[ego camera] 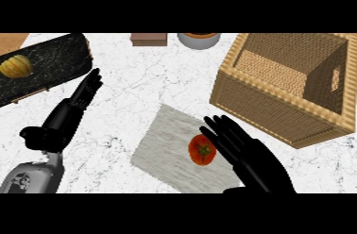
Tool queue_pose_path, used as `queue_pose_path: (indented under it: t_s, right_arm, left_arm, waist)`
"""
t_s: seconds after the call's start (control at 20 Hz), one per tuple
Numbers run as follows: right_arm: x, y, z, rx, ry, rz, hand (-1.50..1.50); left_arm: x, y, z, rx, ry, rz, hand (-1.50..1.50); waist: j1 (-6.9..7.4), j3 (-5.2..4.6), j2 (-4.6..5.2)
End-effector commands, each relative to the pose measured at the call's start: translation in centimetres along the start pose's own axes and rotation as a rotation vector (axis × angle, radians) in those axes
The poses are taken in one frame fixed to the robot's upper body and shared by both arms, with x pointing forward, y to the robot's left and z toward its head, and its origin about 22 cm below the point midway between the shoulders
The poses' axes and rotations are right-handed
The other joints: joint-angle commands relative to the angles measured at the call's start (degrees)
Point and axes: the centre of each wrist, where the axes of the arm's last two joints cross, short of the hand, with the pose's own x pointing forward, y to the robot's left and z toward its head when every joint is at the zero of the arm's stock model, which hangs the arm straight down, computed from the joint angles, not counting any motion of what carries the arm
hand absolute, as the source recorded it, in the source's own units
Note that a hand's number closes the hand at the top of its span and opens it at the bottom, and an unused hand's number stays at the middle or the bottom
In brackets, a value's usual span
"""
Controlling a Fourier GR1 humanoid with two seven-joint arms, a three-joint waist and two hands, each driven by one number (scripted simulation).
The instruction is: Pick the tomato from the placemat and place it in the basket
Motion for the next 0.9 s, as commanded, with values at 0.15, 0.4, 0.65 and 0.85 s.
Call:
queue_pose_path:
  t_s: [0.15, 0.4, 0.65, 0.85]
  right_arm:
    - [-0.3, -0.1, -0.2, 0.012, -0.028, -0.017, -1.5]
    - [0.2, 0.8, -0.1, 0.034, 0.025, 0.035, -1.5]
    - [1.0, 0.2, -0.3, 0.048, 0.035, 0.073, -1.5]
    - [0.4, 3.1, -1.0, 0.065, 0.041, 0.076, -1.5]
  left_arm:
    - [0.7, 0.3, -1.3, 0.006, 0.008, -0.009, 0.0]
    - [0.9, 2.3, 1.0, 0.012, 0.008, -0.018, 0.0]
    - [0.7, 1.2, -0.6, -0.018, -0.004, 0.003, 0.0]
    - [1.1, 0.0, -1.4, -0.006, 0.007, -0.002, 0.0]
  waist:
    - [-0.07, -0.01, 0.01]
    - [0.04, -0.01, -0.03]
    - [-0.04, -0.01, -0.03]
    - [-0.04, 0.0, 0.0]
